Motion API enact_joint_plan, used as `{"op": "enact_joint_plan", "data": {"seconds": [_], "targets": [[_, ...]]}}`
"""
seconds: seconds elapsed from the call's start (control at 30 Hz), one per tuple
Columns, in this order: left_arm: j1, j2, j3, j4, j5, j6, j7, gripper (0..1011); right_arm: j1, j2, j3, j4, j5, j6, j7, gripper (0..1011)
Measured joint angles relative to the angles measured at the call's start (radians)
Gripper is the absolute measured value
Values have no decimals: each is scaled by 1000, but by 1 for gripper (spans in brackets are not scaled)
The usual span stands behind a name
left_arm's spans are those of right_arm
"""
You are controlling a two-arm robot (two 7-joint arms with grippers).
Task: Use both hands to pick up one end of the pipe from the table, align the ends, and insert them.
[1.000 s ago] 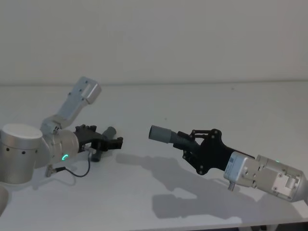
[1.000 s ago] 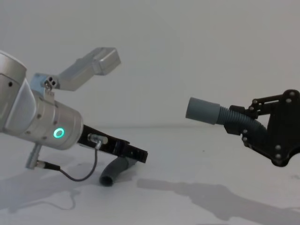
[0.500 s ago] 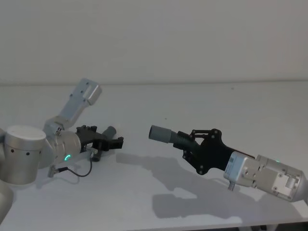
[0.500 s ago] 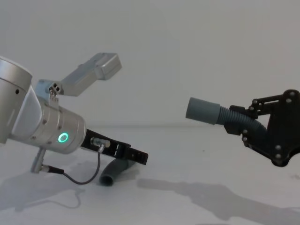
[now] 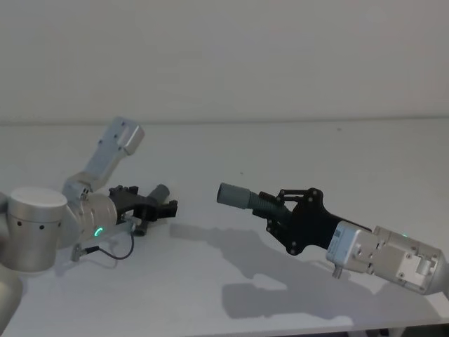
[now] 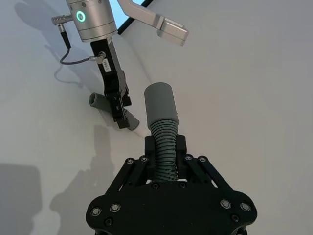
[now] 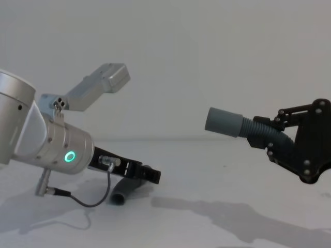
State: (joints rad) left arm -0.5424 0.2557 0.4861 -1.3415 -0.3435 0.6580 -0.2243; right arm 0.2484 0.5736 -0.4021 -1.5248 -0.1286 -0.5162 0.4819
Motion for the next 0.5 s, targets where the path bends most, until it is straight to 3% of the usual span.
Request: {"op": "enact_joint_plan", "data": {"seconds": [0.37,0.5], "targets": [[-8,-13,2,33,6,-2,-19,998,0,0,0,0,0,0,0,203],[-13,-15,7,43,10,-3,-27,926,0,0,0,0,0,0,0,203]]}}
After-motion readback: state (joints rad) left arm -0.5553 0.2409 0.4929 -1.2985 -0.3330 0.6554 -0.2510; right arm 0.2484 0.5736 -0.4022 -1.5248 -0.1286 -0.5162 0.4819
